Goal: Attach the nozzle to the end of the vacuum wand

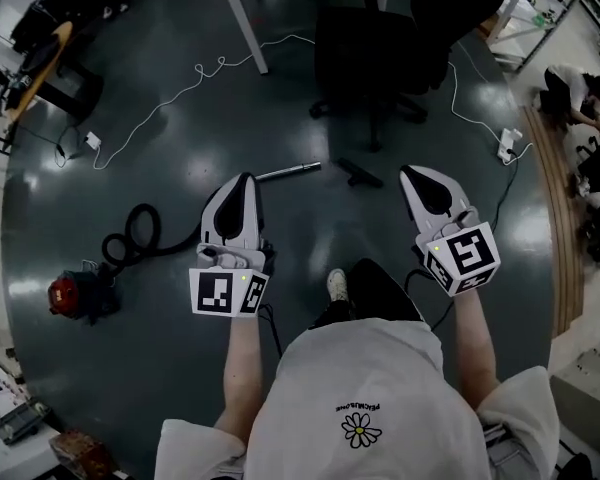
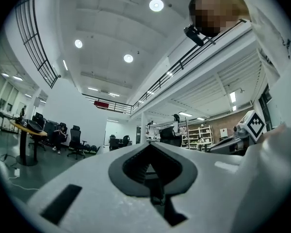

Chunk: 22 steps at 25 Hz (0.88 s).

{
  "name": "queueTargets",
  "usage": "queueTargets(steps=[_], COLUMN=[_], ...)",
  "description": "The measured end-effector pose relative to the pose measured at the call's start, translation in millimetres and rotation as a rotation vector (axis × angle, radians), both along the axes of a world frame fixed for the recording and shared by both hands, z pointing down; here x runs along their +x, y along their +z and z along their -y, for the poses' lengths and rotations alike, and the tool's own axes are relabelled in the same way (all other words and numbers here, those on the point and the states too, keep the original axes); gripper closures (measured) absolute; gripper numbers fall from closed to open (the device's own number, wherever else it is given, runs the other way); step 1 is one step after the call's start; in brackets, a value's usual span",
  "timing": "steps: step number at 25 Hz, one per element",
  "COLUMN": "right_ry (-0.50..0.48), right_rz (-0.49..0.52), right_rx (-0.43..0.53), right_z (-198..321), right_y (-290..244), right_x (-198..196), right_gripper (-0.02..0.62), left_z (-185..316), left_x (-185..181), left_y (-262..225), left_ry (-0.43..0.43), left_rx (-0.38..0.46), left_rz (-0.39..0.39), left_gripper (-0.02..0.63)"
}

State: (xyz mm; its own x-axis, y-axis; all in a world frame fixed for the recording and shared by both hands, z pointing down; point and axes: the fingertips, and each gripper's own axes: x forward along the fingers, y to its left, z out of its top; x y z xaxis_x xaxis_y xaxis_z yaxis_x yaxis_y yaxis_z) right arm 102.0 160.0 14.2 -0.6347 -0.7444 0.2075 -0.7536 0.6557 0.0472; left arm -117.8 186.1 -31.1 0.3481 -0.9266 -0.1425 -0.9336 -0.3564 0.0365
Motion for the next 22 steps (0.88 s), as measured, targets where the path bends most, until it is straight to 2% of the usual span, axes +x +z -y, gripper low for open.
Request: queueTargets(steps=[6, 12, 18, 22], right_ry=[-0.015, -0.031, -0.059, -0.070], right_rz=[-0.027, -0.003, -0.010, -0.033], right_rx=[-0.018, -0.036, -0.036, -0.035], right_z=[82.8, 148.9, 180.8, 194.8], right_y=[21.3, 22.3, 21.5, 18.6], right_x=[-0.6, -4.4, -21.1, -23.0], right_gripper=[0.588, 0.588, 0.588, 0.588], left_z=[76.2, 134.0, 168.7, 184.4], left_x=[-1.3, -2.7, -7.8, -10.7], left_y=[15.9, 10.3, 14.2, 16.9], left_ry=[-0.001, -0.031, -0.019, 0.011], left_rx=[-0.029, -0.039, -0.044, -0.068], left_rz=[-0.009, -0.034, -0.032, -0.002], left_gripper=[0.603, 0.603, 0.603, 0.603])
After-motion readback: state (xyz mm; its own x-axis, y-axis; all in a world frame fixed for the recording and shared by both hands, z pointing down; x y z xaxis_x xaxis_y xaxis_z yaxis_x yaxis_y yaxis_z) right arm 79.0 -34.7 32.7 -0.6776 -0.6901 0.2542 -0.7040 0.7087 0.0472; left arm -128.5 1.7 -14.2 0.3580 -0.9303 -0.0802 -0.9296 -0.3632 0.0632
